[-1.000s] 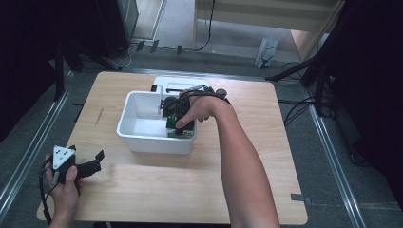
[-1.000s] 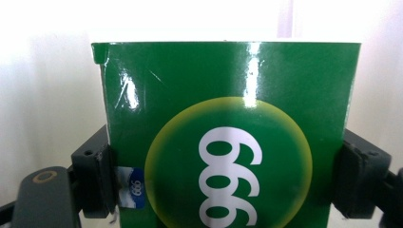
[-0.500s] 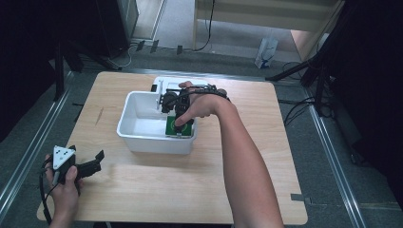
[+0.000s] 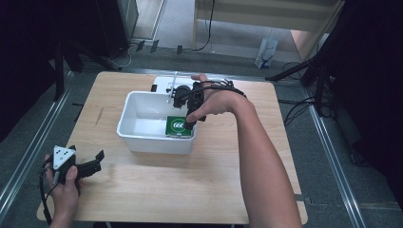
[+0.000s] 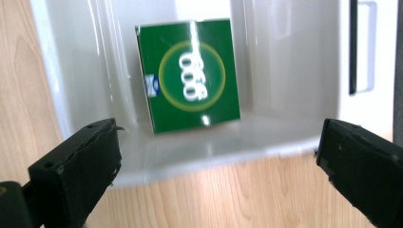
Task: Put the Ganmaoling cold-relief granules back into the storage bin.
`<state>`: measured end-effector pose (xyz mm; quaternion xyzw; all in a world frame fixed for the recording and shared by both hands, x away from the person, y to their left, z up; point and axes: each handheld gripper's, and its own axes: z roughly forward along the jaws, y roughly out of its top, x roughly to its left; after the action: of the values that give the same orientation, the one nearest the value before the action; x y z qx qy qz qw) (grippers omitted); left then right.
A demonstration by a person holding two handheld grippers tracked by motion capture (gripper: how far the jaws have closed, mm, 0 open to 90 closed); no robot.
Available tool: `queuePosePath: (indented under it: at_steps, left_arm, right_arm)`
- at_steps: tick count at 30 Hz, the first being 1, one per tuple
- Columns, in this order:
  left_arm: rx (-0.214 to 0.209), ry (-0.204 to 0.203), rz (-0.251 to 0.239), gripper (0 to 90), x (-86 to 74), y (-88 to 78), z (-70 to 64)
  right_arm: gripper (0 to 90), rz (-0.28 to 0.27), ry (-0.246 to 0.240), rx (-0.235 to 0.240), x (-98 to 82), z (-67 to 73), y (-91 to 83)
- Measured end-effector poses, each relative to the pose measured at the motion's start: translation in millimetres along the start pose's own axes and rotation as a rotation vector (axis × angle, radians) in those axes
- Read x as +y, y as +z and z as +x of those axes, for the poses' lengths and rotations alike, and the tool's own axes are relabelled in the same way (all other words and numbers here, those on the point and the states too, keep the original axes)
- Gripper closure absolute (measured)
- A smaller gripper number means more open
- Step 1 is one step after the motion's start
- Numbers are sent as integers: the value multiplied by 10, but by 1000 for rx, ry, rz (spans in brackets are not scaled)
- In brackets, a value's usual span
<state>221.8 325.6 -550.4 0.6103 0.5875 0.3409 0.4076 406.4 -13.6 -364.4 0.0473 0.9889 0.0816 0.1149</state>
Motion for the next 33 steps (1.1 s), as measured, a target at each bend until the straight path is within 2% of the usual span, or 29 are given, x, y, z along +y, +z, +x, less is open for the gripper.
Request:
queuePosePath:
  at_steps: [2,11,20,23,26,27,30,31,32,33]
  left_arm:
    - [0,1,0,1,0,0,-1]
    - [1,4,-1,0,-1,1,-4]
    - [2,8,-5,1,-2,0,-6]
    - [3,6,-6,0,-3,0,-8]
    - [2,9,-4,1,-3,-2,-6]
    - [1,9,-3,1,-3,-3,-5]
    - [1,9,-4,1,-3,-3,-5]
    - [1,10,-4,0,-3,-3,-5]
    - [1,10,-4,0,-3,-3,-5]
    - [3,11,-3,0,-3,-3,-6]
  right_arm:
    - [0,1,-1,-9,-93,-4,-50]
    - [0,5,58,-38,-543,12,-178]
    - [0,-17,115,-51,-971,50,-173]
    - [0,-43,139,-68,-1096,70,-159]
    - [0,-89,166,-75,-1214,93,-140]
    - [0,-110,189,-76,-1269,114,-123]
    - [0,-155,216,-99,-1413,151,-75]
    - [0,-189,245,-115,-1500,180,-46]
    - [0,-189,245,-115,-1500,180,-46]
    - [0,-238,278,-132,-1602,210,-9]
